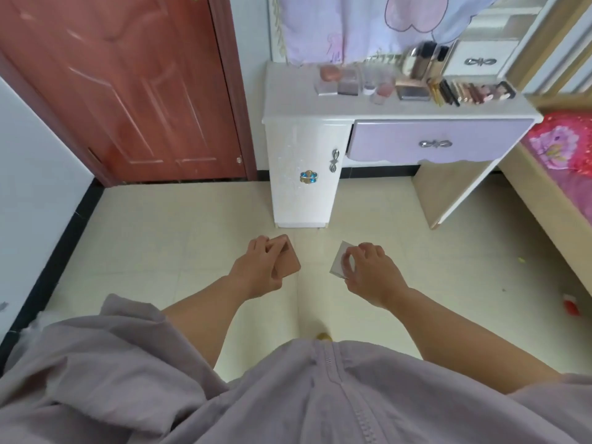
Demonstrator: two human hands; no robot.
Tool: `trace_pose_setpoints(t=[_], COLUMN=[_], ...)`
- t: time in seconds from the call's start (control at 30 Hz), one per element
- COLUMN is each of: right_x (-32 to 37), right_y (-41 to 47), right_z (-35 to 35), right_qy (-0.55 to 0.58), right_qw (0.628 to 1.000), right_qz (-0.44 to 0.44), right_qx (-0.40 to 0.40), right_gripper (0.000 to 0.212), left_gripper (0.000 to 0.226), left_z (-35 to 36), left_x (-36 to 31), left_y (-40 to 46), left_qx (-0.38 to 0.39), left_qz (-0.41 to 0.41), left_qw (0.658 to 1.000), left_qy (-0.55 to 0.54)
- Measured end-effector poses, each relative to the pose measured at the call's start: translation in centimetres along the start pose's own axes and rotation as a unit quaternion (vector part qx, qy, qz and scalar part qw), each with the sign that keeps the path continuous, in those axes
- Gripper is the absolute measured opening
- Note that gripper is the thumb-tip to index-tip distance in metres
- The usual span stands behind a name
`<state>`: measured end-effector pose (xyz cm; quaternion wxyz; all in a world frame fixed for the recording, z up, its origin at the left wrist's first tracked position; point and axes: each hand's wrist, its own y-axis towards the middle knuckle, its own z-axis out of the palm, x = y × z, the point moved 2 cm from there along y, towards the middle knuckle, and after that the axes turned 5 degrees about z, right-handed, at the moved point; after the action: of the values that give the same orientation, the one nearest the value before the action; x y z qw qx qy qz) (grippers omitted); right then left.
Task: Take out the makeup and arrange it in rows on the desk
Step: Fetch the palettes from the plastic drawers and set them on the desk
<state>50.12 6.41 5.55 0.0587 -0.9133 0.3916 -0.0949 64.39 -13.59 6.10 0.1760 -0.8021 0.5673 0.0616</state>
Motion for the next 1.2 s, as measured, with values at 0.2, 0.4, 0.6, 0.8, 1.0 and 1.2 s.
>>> trace_pose_setpoints(t=[0.2,0.4,0.6,0.8,1.0,1.2], right_x=[-3.7,-4.9,-6.4,-4.7,-7.8,-10.0], right_y=[14.2,26.1,40.3,51.3,58.6,61.2], right_z=[-5.2,-6.1,-7.4,-12.0,-12.3,-12.0], right_qy=[0.023,-0.006,-0.025,0.071,-0.033,-0.060], right_qw=[0.999,1.000,1.000,0.996,0.996,0.980], right_qz=[0.003,-0.026,-0.005,0.046,-0.056,-0.143], right_qx=[-0.038,0.001,0.013,-0.034,0.056,0.124], right_gripper=[0.039,0.043,0.048,0.034,0.047,0.055], left_gripper=[0.081,0.087,0.083,0.080,0.085,0.084], left_z=[-4.9,-6.8,-11.4,-16.7,-16.3,-15.2], left_x=[0.9,4.8,9.7,13.0,13.1,11.9], left_y=[12.6,24.3,38.1,49.6,56.2,59.3], left_qx=[-0.036,0.005,0.006,0.026,0.063,0.056], left_qz=[-0.014,-0.022,0.004,0.041,0.058,0.084], left_qw=[0.999,0.999,1.000,0.999,0.996,0.994], left_qy=[-0.028,-0.025,-0.020,0.005,0.034,0.044])
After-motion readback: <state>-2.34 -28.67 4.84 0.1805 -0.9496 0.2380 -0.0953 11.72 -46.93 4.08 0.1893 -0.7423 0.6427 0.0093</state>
